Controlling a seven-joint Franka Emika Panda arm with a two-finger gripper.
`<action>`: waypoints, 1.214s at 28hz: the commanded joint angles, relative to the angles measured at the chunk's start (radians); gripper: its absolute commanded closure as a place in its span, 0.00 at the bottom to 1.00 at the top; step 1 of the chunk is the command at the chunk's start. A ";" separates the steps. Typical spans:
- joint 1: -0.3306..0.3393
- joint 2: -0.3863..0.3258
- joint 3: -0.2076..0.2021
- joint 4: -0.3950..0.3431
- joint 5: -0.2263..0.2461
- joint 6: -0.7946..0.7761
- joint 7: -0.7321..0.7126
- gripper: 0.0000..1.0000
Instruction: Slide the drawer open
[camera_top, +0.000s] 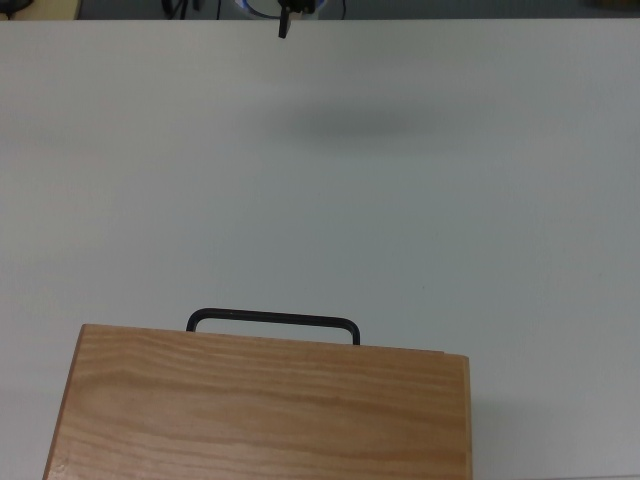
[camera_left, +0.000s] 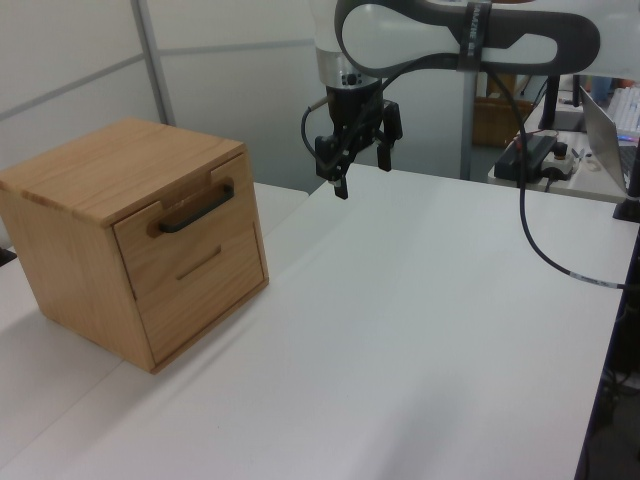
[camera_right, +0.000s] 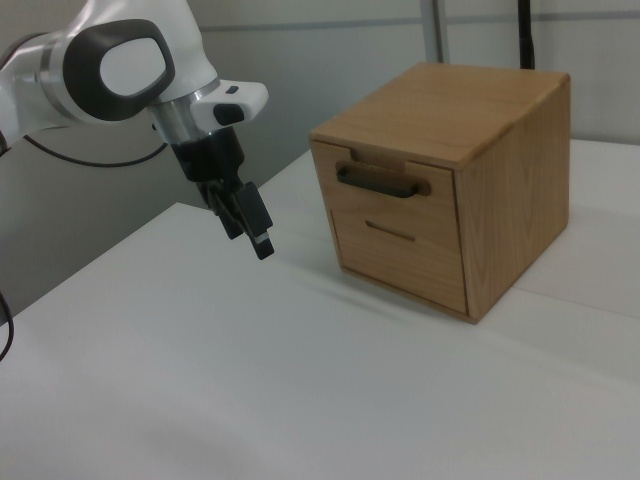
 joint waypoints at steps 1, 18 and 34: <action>-0.011 -0.071 0.001 -0.049 -0.010 -0.035 0.106 0.00; -0.011 -0.474 0.003 -0.413 0.046 -0.035 0.298 0.00; -0.023 -0.568 0.001 -0.564 0.151 -0.018 0.661 0.00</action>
